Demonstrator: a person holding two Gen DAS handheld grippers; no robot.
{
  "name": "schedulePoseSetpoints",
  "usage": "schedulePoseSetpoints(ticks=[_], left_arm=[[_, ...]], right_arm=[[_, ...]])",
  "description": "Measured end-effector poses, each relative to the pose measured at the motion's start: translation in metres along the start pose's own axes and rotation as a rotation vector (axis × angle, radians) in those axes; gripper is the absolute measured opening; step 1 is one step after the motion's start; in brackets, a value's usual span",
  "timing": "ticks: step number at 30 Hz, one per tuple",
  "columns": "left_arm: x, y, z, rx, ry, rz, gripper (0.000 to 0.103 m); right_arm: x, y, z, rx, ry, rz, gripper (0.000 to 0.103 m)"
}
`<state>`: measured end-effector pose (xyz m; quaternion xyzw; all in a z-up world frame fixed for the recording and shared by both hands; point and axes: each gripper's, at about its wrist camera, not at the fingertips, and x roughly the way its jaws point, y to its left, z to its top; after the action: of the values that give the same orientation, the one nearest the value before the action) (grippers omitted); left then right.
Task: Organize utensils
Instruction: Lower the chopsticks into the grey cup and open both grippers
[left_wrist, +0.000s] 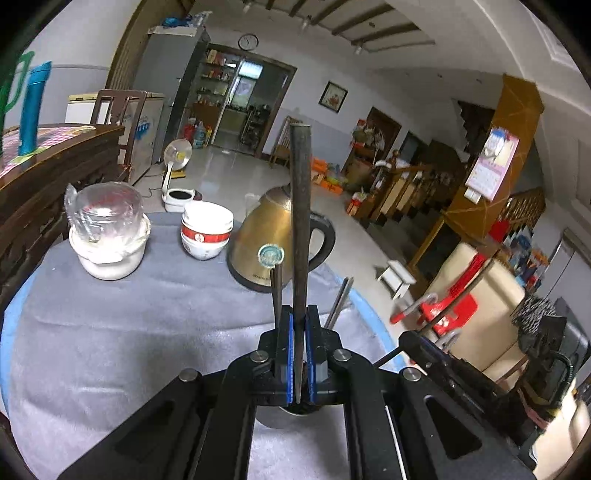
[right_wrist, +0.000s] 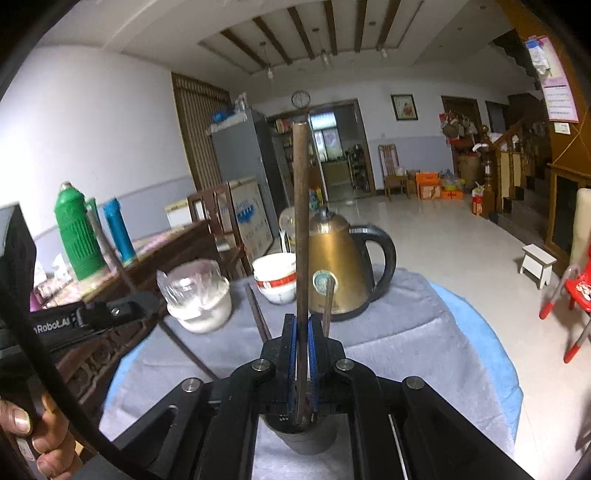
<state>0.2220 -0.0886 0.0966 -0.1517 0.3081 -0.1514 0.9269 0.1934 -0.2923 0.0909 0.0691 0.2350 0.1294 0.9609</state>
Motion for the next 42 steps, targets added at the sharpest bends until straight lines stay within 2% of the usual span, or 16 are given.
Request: schedulePoseSetpoints(ticks=[8,15,35,37,39,42], left_arm=[[0.051,0.005,-0.016,0.017,0.127,0.056,0.006],[0.073,0.008,-0.027,0.023,0.205,0.074,0.006],[0.096,0.01,-0.035,0.011,0.284,0.086,0.007],[0.097,0.01,-0.036,0.014,0.293,0.095,0.01],[0.098,0.011,-0.035,0.008,0.294,0.111,0.026],[0.09,0.013,-0.032,-0.002,0.263,0.113,0.037]], right_arm=[[0.045,-0.013,-0.017,0.008,0.14,0.005,0.006],[0.072,-0.024,-0.027,0.028,0.231,0.011,0.006],[0.097,-0.033,-0.037,0.072,0.319,0.009,0.008],[0.099,-0.034,-0.038,0.075,0.329,0.006,0.008],[0.101,-0.036,-0.039,0.079,0.332,-0.008,0.008],[0.1,-0.038,-0.039,0.084,0.333,-0.01,0.008]])
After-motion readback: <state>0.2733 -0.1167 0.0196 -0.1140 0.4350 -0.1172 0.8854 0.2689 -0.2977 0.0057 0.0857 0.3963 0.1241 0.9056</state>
